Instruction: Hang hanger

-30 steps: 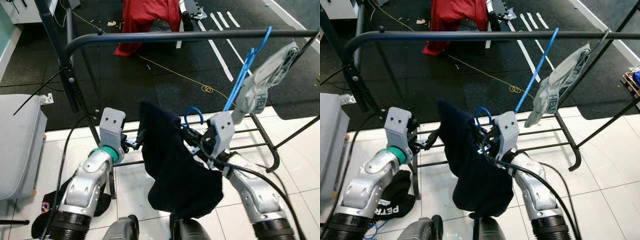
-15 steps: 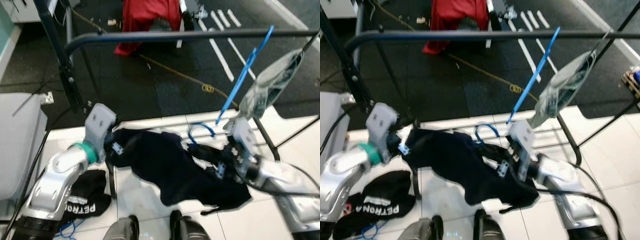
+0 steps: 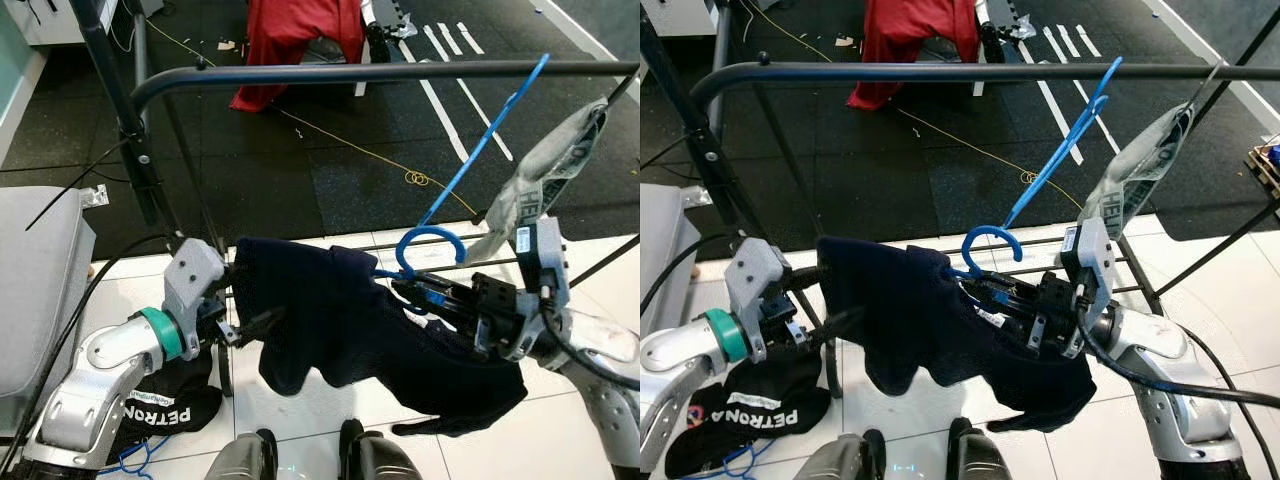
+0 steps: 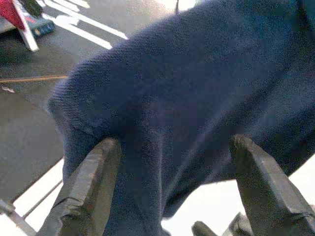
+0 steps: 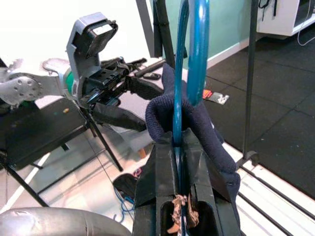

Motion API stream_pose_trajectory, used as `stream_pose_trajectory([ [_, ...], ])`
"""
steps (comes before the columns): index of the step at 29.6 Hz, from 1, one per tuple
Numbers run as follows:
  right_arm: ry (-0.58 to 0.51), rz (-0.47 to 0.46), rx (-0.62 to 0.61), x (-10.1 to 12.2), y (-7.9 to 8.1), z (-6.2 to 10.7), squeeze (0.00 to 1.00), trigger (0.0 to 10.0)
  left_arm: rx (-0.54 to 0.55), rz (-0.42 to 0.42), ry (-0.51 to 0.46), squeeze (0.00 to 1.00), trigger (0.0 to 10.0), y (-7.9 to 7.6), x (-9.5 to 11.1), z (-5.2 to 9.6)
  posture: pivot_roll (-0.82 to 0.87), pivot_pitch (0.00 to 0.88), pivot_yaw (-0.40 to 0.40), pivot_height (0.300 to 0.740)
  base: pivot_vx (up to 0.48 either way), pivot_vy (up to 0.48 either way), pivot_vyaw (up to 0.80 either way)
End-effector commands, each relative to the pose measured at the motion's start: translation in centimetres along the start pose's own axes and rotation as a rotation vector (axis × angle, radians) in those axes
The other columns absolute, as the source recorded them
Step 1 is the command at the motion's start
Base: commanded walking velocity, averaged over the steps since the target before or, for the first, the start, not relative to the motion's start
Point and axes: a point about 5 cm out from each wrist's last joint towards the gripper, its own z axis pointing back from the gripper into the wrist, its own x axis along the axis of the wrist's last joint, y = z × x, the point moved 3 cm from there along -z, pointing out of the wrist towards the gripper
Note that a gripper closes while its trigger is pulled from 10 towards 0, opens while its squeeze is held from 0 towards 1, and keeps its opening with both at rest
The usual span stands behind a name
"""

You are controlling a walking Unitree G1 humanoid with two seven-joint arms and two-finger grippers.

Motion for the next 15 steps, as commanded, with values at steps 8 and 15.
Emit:
stream_pose_trajectory([
  [8, 0.023, 0.022, 0.056, 0.9, 0.7, 0.8, 0.0, 10.0, 0.093, 0.022, -0.047, 1.0, 10.0, 1.2, 0.1, 0.9, -0.1, 0.113, 0.01, 0.74, 0.0, 0.0, 0.0],
  [15, 0.083, 0.012, 0.063, 0.4, 0.9, 1.5, 0.0, 10.0, 0.136, 0.053, -0.088, 1.0, 10.0, 2.4, 0.6, 2.1, -0.11, 0.108, 0.01, 0.74, 0.0, 0.0, 0.0],
])
